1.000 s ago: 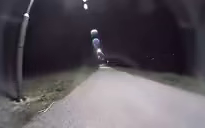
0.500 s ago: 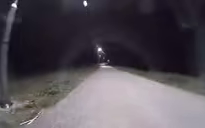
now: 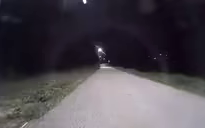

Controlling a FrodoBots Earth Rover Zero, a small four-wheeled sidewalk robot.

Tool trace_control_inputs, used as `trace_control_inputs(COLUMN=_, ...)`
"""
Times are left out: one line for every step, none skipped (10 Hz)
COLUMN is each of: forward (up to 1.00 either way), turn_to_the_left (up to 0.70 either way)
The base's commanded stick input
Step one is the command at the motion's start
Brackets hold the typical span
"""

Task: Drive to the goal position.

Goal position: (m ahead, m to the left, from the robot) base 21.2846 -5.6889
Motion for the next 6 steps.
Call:
trace_control_inputs(forward=0.70, turn_to_the_left=0.01)
trace_control_inputs(forward=0.70, turn_to_the_left=0.01)
trace_control_inputs(forward=0.70, turn_to_the_left=0.01)
trace_control_inputs(forward=0.70, turn_to_the_left=0.00)
trace_control_inputs(forward=0.70, turn_to_the_left=0.01)
trace_control_inputs(forward=0.70, turn_to_the_left=0.01)
